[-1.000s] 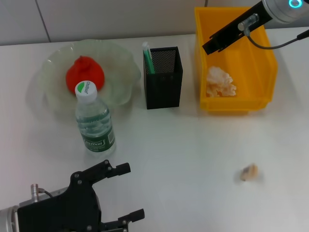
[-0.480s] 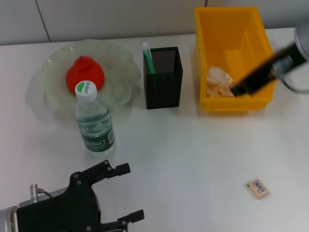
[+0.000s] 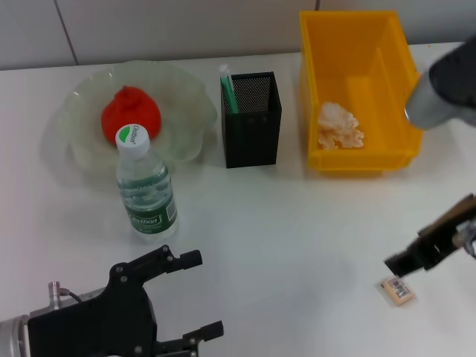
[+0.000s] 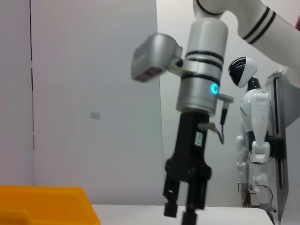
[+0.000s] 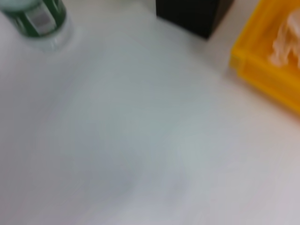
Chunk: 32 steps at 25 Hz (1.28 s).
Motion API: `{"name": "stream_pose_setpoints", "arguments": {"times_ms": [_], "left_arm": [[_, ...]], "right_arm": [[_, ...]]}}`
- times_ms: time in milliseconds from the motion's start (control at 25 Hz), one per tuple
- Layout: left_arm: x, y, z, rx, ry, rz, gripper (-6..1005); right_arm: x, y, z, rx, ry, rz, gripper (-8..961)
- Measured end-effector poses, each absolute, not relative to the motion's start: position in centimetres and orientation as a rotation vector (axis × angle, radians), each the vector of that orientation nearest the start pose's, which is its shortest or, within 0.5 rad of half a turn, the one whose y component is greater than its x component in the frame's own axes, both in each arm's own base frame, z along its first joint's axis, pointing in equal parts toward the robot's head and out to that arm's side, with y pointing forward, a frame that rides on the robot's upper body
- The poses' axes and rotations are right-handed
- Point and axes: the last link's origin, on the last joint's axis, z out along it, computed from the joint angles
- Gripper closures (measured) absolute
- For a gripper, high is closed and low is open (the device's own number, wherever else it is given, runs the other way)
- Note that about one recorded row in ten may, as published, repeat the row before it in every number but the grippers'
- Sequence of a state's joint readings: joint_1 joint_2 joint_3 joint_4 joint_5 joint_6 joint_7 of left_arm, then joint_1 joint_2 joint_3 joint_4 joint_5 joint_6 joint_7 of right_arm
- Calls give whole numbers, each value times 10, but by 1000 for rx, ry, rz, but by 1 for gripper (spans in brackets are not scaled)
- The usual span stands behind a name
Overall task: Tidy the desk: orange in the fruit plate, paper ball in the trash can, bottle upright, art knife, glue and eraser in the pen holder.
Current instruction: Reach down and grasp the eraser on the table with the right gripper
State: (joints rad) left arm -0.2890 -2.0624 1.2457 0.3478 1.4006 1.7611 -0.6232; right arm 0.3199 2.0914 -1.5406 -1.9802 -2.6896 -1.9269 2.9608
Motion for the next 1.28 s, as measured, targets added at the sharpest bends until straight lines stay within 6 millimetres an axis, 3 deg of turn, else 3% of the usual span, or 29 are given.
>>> {"name": "stream_pose_setpoints", "arguments": {"times_ms": [240,440,1280], "left_arm": [[-271,212,-50,-2700,-50,-1158,185],[-270,214,-51,-2700,-41,-1155,185],[-272,212,-51,-2698,-50,-1150,186]], "right_arm": [[184,250,39,-2318,1247,-618,339],[200,250,29,-2298,1316,-620,297],[219,266,7,-2292,1360,-639,334]]}}
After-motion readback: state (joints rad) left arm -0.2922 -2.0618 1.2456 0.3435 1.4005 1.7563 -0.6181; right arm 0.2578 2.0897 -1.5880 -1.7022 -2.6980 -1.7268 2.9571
